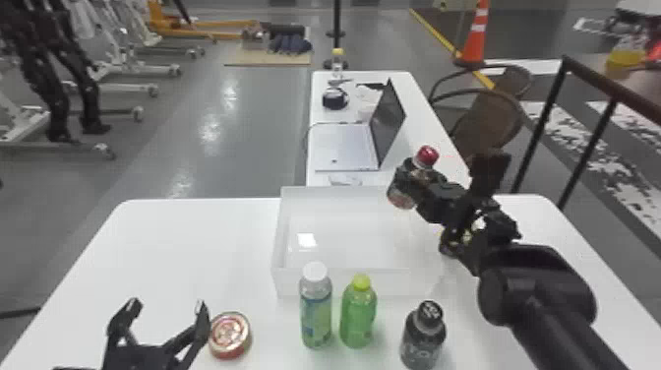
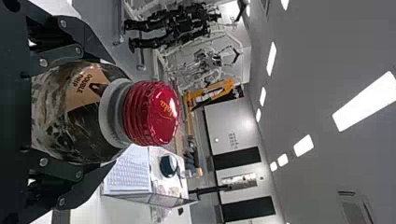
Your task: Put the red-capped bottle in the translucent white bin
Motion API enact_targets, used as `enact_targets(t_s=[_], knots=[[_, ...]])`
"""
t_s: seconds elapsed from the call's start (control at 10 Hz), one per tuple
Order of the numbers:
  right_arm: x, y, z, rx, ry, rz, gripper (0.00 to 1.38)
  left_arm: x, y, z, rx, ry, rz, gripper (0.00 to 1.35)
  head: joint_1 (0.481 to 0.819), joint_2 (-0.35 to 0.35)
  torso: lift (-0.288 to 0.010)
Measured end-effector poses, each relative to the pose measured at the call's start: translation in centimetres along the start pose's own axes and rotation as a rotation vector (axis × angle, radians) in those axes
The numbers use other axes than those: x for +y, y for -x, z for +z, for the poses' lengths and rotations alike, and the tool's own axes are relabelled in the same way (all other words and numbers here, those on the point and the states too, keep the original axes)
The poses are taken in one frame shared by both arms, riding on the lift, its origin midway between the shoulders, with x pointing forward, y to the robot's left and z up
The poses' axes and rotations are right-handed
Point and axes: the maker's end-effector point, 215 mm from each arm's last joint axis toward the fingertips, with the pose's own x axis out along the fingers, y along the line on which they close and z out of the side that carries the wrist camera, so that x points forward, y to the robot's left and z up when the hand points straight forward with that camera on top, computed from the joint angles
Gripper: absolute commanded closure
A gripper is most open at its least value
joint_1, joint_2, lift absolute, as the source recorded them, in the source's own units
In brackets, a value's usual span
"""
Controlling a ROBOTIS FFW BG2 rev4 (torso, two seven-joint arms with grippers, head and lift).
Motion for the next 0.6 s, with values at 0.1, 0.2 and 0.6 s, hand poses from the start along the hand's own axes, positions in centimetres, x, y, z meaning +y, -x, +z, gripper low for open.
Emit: enact_targets(t_s=[0.1, 0.2, 0.6], knots=[[1.6, -0.6, -1.3, 0.024, -0.011, 0.020, 1.05, 0.0, 0.0, -0.1, 0.002, 0.001, 0.000, 0.23, 0.549, 0.000, -0.100], [2.6, -0.9, -2.7, 0.054, -0.008, 0.032, 1.05, 0.0, 0.0, -0.1, 0.003, 0.002, 0.001, 0.23, 0.549, 0.000, -0.100], [4.0, -0.1, -9.3, 0.203, 0.017, 0.056, 1.05, 0.1, 0.1, -0.4, 0.008, 0.017, 0.006, 0.23, 0.549, 0.000, -0.100]])
